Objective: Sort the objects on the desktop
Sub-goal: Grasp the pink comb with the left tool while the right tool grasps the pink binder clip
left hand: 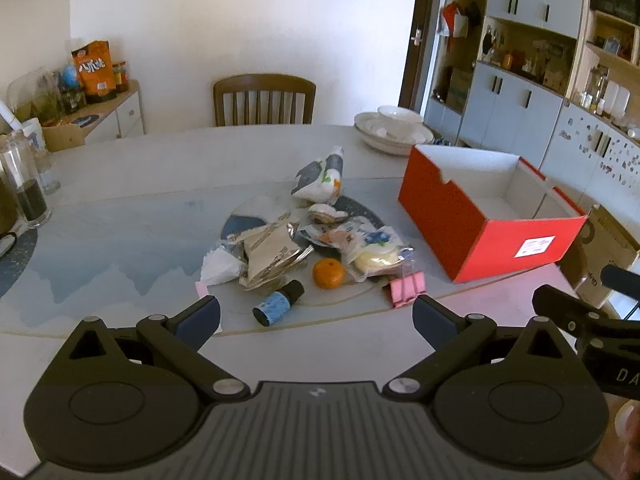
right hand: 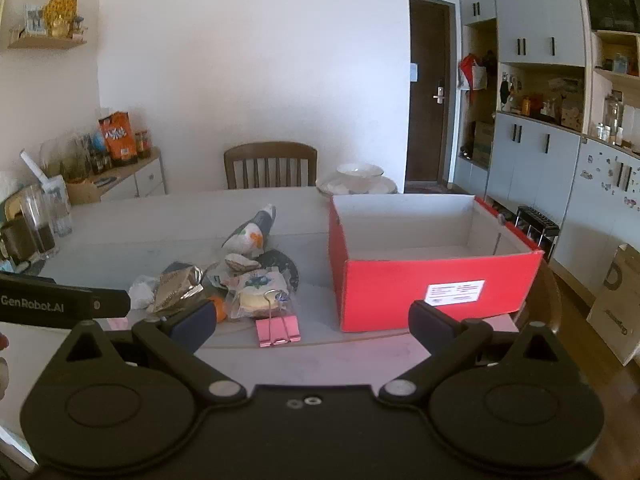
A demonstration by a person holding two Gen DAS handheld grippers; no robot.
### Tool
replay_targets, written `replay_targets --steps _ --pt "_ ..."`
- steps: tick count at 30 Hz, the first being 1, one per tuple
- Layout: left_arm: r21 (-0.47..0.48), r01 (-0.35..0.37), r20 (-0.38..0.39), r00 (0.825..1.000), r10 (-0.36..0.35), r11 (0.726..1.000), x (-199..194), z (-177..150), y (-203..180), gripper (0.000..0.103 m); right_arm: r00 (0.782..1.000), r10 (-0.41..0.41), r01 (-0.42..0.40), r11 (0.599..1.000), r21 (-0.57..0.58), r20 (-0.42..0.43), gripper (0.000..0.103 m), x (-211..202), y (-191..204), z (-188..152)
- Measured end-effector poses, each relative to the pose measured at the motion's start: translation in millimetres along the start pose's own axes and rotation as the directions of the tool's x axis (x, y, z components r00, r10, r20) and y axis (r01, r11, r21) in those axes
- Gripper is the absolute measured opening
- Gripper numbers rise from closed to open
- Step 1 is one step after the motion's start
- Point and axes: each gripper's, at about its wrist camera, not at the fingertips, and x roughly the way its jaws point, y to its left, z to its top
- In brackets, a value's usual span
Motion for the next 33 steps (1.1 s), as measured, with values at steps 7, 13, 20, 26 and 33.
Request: replay_targets --steps 7,13,20,26,33 --pt "0.028 -0.034 -0.041 0.999 0.035 0.999 45.2 0.3 30.9 0.103 0.999 -0.003 0.001 0.999 -0.043 -0.054 0.102 44.6 14.0 -2.3" --pt "0.014 -0.032 -0.13 0.991 0.033 0.999 87.2 -4.1 57.2 0.102 0.991 0.008 -0.016 0.998 -0.057 -0.137 0.101 89.9 29.2 -7.8" --pt "0.009 -0.059 -0.211 0.976 0.059 0.998 123.0 -1.1 80.3 0.101 0.973 0.001 -0.015 0.998 -0.058 -0.23 0.098 137.0 37.6 -12.9" --pt "0.006 -0.063 -0.256 0.965 0.062 0.998 142.7 -2.0 97.4 0.086 0.954 -0.023 0.0 0.997 -0.076 -0.3 0.093 172.9 40.7 -19.5" --pt "-0.01 -0.042 -0.287 0.957 0.037 0.999 153.4 -3.3 112.4 0.073 0.937 -0.027 0.002 0.997 -0.072 -0.349 0.083 193.6 43.6 -22.7"
